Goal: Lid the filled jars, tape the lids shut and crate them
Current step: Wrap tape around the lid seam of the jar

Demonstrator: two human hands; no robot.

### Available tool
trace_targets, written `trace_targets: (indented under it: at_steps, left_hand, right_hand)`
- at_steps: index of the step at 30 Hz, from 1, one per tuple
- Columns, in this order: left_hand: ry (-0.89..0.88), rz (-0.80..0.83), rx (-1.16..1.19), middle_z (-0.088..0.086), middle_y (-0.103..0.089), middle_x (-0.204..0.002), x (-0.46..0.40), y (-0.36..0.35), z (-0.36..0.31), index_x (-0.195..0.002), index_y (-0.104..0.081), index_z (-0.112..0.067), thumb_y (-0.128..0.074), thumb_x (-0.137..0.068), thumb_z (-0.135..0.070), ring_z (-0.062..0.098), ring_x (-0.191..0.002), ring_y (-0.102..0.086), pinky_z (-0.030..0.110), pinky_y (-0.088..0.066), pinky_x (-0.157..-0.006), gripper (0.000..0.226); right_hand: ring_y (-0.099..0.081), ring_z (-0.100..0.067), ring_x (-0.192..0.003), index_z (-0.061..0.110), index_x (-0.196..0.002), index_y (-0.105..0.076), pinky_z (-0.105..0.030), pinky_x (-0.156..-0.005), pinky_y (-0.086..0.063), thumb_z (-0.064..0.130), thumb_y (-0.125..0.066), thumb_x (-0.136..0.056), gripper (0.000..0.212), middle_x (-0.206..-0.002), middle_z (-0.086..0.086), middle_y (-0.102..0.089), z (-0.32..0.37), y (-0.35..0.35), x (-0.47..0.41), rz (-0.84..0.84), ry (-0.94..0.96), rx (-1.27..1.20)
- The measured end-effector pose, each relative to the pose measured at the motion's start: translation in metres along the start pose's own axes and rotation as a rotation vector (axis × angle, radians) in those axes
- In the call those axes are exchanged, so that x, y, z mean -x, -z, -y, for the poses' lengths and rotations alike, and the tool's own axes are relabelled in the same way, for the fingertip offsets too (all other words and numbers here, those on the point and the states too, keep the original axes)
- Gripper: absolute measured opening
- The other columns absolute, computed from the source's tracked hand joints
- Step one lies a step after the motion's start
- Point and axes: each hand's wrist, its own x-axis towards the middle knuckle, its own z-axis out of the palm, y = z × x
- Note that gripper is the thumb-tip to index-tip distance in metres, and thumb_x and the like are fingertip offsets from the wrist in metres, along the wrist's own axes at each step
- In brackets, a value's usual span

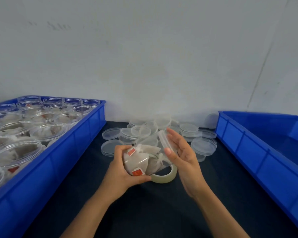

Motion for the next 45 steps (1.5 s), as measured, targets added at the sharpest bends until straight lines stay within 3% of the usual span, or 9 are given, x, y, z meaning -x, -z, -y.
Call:
trace_targets:
  at_steps: [5,12,17,20,23,29,37,42,45]
  left_hand:
    - [0.198,-0.195,0.04,-0.017,-0.051,-0.109,-0.005,-0.004,0.016,-0.103,-0.042,-0.04,-0.096,-0.047,-0.027,-0.002,-0.091,-0.056,0.013,-0.044,-0.065,0.079]
    - [0.362,-0.343,0.258,0.002,-0.051,-0.124,-0.012,-0.002,0.04,-0.121,-0.036,-0.027,-0.093,-0.056,-0.014,0.015,-0.105,-0.058,0.037,-0.052,-0.093,0.087]
    - [0.329,-0.306,-0.003,-0.001,-0.041,-0.124,-0.009,-0.006,0.041,-0.128,-0.044,-0.032,-0.094,-0.053,-0.033,0.006,-0.097,-0.052,0.019,-0.045,-0.074,0.09]
    - [0.311,-0.292,-0.065,-0.003,-0.046,-0.119,-0.008,-0.008,0.039,-0.122,-0.049,-0.029,-0.093,-0.05,-0.04,0.01,-0.1,-0.054,0.018,-0.044,-0.073,0.085]
    - [0.287,-0.242,-0.127,-0.007,-0.057,-0.113,-0.008,-0.009,0.035,-0.118,-0.054,-0.028,-0.091,-0.05,-0.048,0.01,-0.1,-0.059,0.025,-0.051,-0.077,0.081]
    - [0.238,-0.107,-0.33,-0.009,-0.06,-0.117,-0.006,-0.012,0.03,-0.126,-0.052,-0.028,-0.086,-0.053,-0.058,0.009,-0.108,-0.056,0.031,-0.05,-0.089,0.086]
    - [0.09,-0.281,-0.448,0.004,-0.041,-0.143,0.0,-0.017,0.016,-0.146,-0.034,-0.014,-0.088,-0.063,-0.037,0.018,-0.129,-0.042,0.033,-0.039,-0.105,0.102]
    - [-0.484,-0.548,-0.569,0.004,-0.041,-0.126,0.01,-0.028,-0.017,-0.13,-0.047,-0.015,-0.063,-0.088,-0.03,0.011,-0.111,-0.046,0.029,-0.048,-0.085,0.047]
    - [-0.663,-0.359,-0.6,-0.003,-0.044,-0.117,0.015,-0.044,-0.031,-0.119,-0.05,-0.02,-0.054,-0.087,-0.027,-0.004,-0.103,-0.042,0.018,-0.045,-0.081,0.033]
  right_hand:
    - [-0.045,0.005,-0.129,0.024,-0.139,-0.041,-0.016,-0.103,-0.042,0.019,-0.07,-0.086,0.061,-0.139,0.016,-0.05,-0.019,-0.001,-0.002,-0.03,-0.025,0.117]
    - [-0.041,-0.01,-0.121,0.024,-0.127,-0.052,-0.021,-0.099,-0.034,0.044,-0.059,-0.091,0.042,-0.127,0.011,-0.048,-0.051,-0.01,0.007,0.241,-0.084,1.168]
    - [-0.048,-0.018,-0.11,0.012,-0.12,-0.047,-0.027,-0.092,-0.038,0.035,-0.044,-0.099,0.031,-0.119,-0.002,-0.051,-0.048,-0.02,0.002,0.325,-0.031,1.416]
    - [-0.052,-0.018,-0.08,0.011,-0.106,-0.039,-0.025,-0.067,-0.037,0.026,-0.047,-0.098,0.019,-0.084,0.001,-0.051,-0.038,-0.015,-0.002,0.267,-0.177,1.182]
    - [-0.05,-0.015,-0.077,0.011,-0.101,-0.046,-0.03,-0.072,-0.042,0.029,-0.049,-0.096,0.02,-0.084,0.002,-0.053,-0.028,-0.005,-0.007,0.14,-0.406,0.827]
    - [-0.036,-0.008,-0.046,0.013,-0.057,-0.052,-0.025,-0.055,-0.033,0.049,-0.051,-0.094,0.052,-0.046,0.007,-0.039,-0.022,0.006,0.002,-0.091,-0.339,0.57]
    - [-0.034,-0.008,-0.05,0.001,-0.087,-0.06,-0.017,-0.049,-0.032,0.023,-0.036,-0.103,0.037,-0.055,0.001,-0.038,-0.018,0.011,0.013,-0.086,-0.198,0.176]
    - [-0.049,-0.011,-0.07,0.011,-0.124,-0.056,-0.033,-0.077,-0.043,0.025,-0.042,-0.098,0.033,-0.074,0.002,-0.051,-0.01,0.011,0.016,0.087,-0.224,-0.008]
    - [-0.061,-0.021,-0.089,0.006,-0.132,-0.05,-0.036,-0.092,-0.048,0.018,-0.046,-0.094,0.041,-0.091,-0.009,-0.061,-0.001,0.013,0.014,0.118,-0.236,-0.294]
